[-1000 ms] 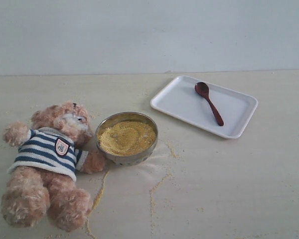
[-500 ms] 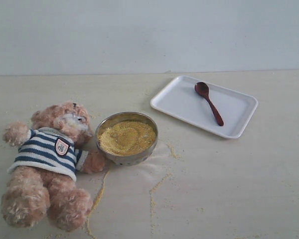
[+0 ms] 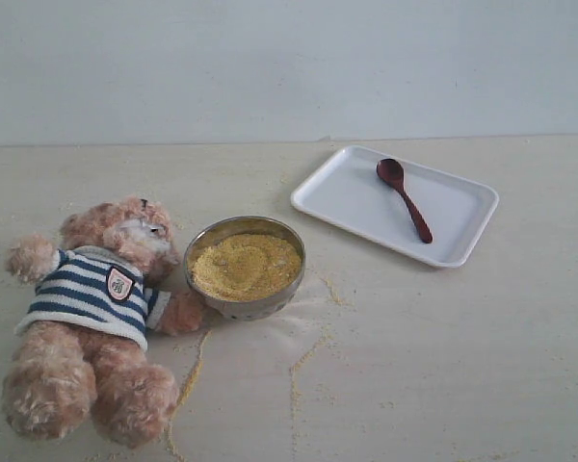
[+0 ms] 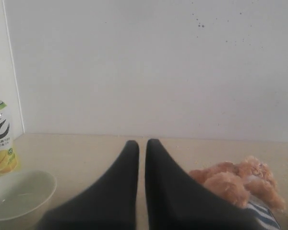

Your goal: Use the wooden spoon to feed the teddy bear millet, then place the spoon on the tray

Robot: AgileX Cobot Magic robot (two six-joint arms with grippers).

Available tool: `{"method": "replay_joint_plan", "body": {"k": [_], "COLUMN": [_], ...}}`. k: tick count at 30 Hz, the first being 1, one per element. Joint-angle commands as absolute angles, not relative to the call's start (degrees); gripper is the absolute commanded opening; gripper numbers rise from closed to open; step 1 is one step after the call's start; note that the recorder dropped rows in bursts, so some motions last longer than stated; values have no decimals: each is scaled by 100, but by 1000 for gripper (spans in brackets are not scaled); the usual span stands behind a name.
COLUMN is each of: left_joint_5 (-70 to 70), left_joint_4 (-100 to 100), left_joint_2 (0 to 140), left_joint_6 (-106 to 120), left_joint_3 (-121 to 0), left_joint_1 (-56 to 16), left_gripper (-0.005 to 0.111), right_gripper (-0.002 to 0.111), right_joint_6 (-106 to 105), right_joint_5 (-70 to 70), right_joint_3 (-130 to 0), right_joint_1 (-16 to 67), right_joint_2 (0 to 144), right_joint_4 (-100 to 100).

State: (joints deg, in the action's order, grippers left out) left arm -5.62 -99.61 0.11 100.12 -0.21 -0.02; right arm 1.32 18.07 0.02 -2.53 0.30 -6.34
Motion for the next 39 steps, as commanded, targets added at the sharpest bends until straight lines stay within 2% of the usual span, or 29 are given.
{"method": "replay_joint_plan", "body": {"k": [1,14,15,17,18,20,21,22,23,27,39], "left_joint_5": [-578,-433,-250,234,433,690,690,690,895,1961,2256], "left_joint_4": [-9995,-9995,-9524,-5085,-1851,1643,2339,2497,2372,114,52], "left_joint_2": [0,0,0,0,0,0,0,0,0,0,0], "left_joint_6": [10033,10022,9906,7715,4488,-533,-1958,-3052,-3125,-2271,-1143], "left_joint_3": [0,0,0,-136,-163,-13,0,0,0,0,0], "left_joint_1": [-58,-58,-58,-58,-58,-58,-58,-58,-58,-58,-58], "left_gripper": [5,5,5,5,5,5,5,5,5,5,5], "right_gripper": [0,0,0,0,0,0,0,0,0,0,0], "right_joint_6": [97,97,97,111,111,111,111,100,100,111,111], "right_joint_5": [1696,1696,1696,1697,1697,1697,1697,1697,1697,1697,1697], "right_joint_3": [0,0,0,0,0,0,0,0,0,0,0], "right_joint_1": [-284,-284,-284,-284,-284,-284,-284,-284,-284,-284,-284], "right_joint_2": [0,0,0,0,0,0,0,0,0,0,0], "right_joint_4": [-630,-630,-630,-630,-630,-630,-630,-630,-630,-630,-630]}}
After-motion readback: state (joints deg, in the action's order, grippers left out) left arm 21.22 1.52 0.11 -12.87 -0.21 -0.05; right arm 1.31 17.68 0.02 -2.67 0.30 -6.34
